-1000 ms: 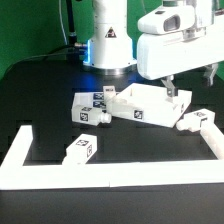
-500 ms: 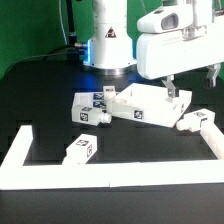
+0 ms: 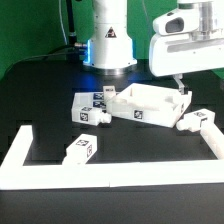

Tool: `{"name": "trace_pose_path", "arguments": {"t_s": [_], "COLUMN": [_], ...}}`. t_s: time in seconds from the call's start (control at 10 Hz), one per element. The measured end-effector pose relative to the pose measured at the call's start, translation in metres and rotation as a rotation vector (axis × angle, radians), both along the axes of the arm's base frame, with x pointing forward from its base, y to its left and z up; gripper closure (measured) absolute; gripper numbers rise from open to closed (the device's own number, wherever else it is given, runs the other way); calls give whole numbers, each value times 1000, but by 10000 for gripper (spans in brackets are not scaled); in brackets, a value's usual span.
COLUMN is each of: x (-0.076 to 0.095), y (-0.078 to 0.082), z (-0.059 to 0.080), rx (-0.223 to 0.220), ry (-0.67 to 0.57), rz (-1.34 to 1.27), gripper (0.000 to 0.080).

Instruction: Assemble one leg

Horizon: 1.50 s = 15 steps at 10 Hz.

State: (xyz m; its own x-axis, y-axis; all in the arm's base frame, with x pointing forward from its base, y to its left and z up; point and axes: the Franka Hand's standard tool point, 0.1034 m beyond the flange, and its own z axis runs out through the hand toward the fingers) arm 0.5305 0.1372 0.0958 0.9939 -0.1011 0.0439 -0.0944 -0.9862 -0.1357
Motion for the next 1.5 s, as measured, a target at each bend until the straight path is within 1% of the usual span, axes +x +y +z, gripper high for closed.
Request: {"name": "trace_pose_path", "arguments": {"t_s": [0.5, 0.6, 0.7, 0.8, 0.9, 1.3, 1.4, 1.5], "x": [-3, -12, -20, -20, -17, -18, -25, -36], "y": [1, 4, 13, 19, 17, 18, 18, 24], "z": [-3, -9, -14, -16, -16, -16, -20, -28], "rx": [4, 10, 13, 22, 37, 38, 47, 44], "ry": [-6, 23, 64, 97, 90, 93, 126, 166], "rz": [-27, -133, -250, -325, -345, -350, -462, -575], "gripper": [150, 150, 150, 150, 150, 150, 150, 150]}}
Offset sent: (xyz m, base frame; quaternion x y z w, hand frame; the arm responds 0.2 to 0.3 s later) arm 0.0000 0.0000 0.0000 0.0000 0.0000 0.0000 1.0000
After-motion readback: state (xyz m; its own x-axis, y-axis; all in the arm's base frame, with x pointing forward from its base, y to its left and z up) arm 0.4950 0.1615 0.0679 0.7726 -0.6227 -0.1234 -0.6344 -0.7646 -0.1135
